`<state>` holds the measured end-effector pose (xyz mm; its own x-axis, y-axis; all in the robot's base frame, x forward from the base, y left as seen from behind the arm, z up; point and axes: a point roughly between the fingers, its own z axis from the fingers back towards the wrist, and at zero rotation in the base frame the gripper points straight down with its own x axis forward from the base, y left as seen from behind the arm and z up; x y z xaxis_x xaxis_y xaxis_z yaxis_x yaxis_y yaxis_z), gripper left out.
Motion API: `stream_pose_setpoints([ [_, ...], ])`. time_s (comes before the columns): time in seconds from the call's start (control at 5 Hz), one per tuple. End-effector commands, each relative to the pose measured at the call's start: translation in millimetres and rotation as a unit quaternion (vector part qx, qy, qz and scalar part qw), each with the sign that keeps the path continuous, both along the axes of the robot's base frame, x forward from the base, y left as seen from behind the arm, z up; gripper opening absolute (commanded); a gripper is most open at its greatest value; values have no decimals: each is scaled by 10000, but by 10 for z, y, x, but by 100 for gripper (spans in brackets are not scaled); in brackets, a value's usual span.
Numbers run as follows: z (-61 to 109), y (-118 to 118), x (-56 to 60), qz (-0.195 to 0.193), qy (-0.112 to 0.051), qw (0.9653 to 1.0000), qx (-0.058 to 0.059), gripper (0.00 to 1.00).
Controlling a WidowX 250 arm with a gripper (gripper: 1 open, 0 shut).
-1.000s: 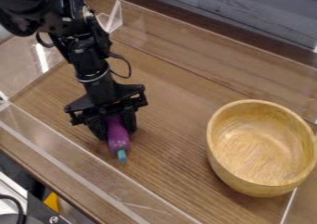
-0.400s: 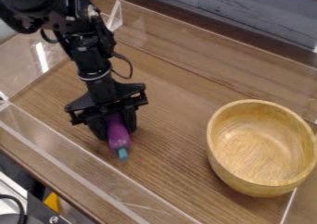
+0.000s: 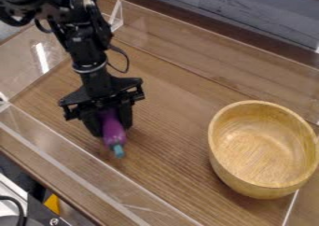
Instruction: Put the purple eggplant in the brown bowl
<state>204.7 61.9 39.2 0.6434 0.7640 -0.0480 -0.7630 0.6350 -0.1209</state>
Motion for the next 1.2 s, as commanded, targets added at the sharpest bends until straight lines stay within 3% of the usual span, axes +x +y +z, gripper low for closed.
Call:
stream_pose_setpoints([
  [0.0,182,72,41,54,-282,9995,139,0],
  [0.4,411,-68,-29,120,-379,9992,-22,0],
  [0.8,512,-261,-100,264,-501,9984,-35,0],
  [1.0,570,-400,-104,-72,-546,9985,-43,0],
])
